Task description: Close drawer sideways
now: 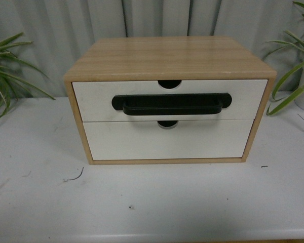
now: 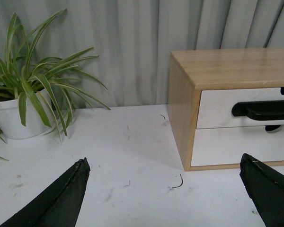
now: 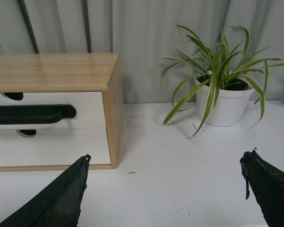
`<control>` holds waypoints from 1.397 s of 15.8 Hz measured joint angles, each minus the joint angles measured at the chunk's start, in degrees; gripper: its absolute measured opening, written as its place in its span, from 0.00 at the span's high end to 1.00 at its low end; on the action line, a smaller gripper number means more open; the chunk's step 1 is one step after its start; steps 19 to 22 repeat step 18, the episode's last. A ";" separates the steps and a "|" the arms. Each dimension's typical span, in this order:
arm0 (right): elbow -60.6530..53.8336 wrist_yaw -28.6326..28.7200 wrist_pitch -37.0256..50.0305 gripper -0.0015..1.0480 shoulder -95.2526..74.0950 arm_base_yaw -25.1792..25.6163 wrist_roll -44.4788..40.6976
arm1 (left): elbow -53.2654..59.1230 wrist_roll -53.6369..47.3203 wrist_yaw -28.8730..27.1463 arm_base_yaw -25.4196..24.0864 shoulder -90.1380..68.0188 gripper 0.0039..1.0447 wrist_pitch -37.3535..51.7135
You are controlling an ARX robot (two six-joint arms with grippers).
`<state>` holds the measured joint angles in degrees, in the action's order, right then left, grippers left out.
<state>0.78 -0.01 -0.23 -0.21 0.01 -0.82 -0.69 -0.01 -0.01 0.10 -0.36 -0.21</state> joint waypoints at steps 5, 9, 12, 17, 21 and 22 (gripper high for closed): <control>0.00 0.00 0.00 0.06 0.00 0.00 0.00 | 0.00 0.00 0.00 0.00 0.00 0.06 0.00; 0.00 -0.02 0.00 0.06 0.00 0.00 0.00 | 0.00 0.00 0.00 0.00 0.00 0.06 0.00; 0.00 0.00 0.00 0.06 0.00 0.00 0.00 | 0.00 0.00 0.00 0.00 0.00 0.06 0.00; 0.00 -0.02 0.00 0.06 0.00 0.00 0.00 | 0.00 0.00 0.00 0.00 0.00 0.06 0.00; 0.00 0.00 0.00 0.06 0.00 0.00 0.00 | 0.00 0.00 0.00 0.00 0.00 0.06 0.00; 0.00 0.00 0.00 0.06 0.00 0.00 0.00 | 0.00 0.00 0.00 0.00 0.00 0.06 0.00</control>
